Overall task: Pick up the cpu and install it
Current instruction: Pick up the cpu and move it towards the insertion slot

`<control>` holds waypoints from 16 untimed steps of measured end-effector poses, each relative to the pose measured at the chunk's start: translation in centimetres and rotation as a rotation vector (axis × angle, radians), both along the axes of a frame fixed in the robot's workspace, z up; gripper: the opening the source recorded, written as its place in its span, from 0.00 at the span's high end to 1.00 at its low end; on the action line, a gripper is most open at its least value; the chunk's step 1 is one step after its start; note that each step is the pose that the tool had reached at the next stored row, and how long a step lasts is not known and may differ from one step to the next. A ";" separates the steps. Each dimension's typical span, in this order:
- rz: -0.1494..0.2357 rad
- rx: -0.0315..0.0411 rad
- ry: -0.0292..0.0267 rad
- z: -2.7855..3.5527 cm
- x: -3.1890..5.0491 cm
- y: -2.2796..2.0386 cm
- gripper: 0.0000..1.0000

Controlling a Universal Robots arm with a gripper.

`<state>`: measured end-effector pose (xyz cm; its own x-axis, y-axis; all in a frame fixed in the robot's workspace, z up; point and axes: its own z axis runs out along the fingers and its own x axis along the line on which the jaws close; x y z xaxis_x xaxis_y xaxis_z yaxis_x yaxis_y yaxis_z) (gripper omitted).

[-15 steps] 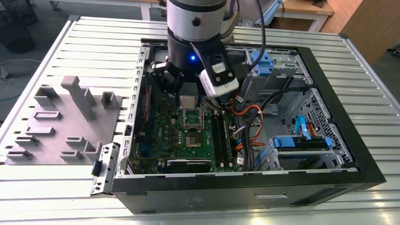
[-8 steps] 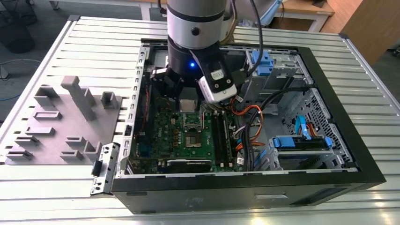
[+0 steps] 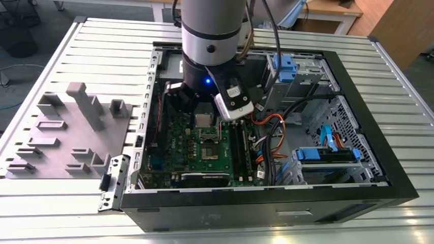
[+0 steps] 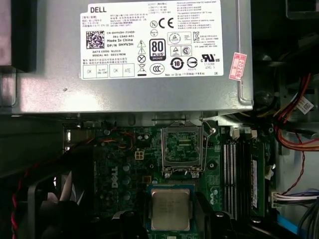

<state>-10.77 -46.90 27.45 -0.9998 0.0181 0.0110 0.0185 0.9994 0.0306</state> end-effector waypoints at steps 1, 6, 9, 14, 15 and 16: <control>0.000 0.0000 0.0000 -0.18 0.00 0.00 0.53; 0.000 0.0001 -0.0001 -1.10 0.00 -0.03 0.53; 0.000 -0.0001 0.0000 -1.58 0.06 -0.15 0.53; 0.000 0.0002 -0.0001 -2.23 0.36 -0.61 0.53; -0.001 0.0002 -0.0001 -2.35 0.46 -0.70 0.53; -0.001 0.0003 -0.0001 -2.47 0.55 -0.79 0.53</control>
<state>-10.23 -47.69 24.97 -0.9998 0.0187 0.0109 0.0190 0.9993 0.0308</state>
